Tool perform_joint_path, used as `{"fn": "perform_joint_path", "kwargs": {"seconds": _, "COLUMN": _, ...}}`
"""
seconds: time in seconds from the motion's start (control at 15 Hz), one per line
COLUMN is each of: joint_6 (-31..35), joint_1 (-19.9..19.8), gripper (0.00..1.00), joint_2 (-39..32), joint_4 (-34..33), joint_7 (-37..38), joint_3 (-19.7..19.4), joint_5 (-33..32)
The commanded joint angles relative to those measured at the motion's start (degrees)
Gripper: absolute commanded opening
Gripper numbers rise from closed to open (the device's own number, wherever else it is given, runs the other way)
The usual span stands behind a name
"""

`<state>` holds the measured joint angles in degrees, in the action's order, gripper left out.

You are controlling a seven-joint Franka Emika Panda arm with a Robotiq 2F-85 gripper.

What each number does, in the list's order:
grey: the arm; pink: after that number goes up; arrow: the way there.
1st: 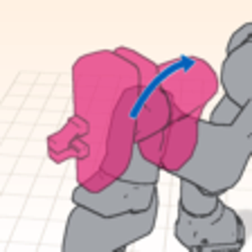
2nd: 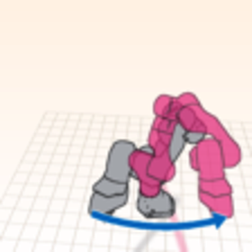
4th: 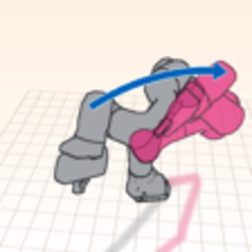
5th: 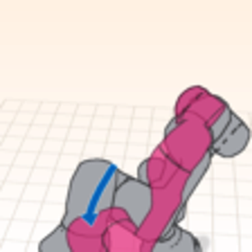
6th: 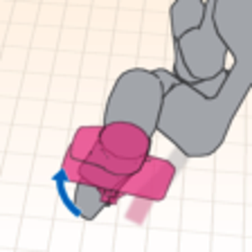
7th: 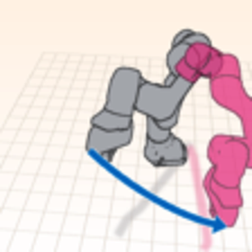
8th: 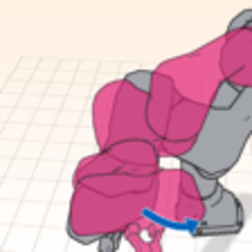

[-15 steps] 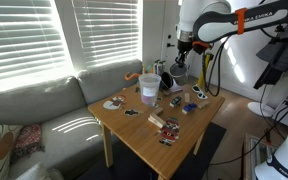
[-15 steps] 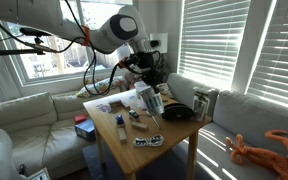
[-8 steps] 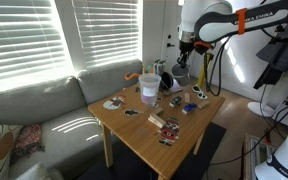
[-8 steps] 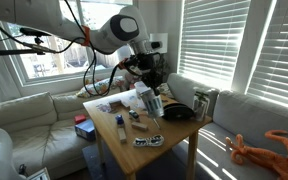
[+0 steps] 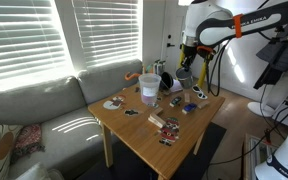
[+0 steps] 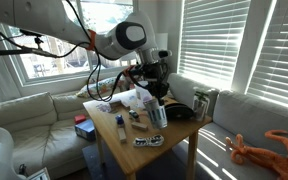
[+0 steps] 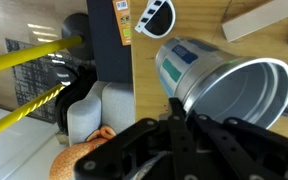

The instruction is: Lift the silver cup and pour its content into the white cup

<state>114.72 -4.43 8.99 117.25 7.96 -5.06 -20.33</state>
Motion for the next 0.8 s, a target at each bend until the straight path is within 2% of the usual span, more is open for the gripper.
{"fn": "perform_joint_path", "kwargs": {"seconds": 0.0, "joint_6": 4.4, "joint_1": -1.6, "gripper": 0.01, "joint_2": 1.9, "joint_4": 4.2, "joint_7": -2.7, "joint_3": -1.8, "joint_5": 4.8}}
{"fn": "perform_joint_path", "kwargs": {"seconds": 0.4, "joint_6": 8.7, "joint_1": -3.9, "gripper": 0.01, "joint_2": 3.5, "joint_4": 7.5, "joint_7": -4.2, "joint_3": -4.6, "joint_5": 9.4}}
{"fn": "perform_joint_path", "kwargs": {"seconds": 0.73, "joint_6": 9.8, "joint_1": -4.4, "gripper": 0.01, "joint_2": 2.8, "joint_4": 7.7, "joint_7": -5.1, "joint_3": -5.6, "joint_5": 14.0}}
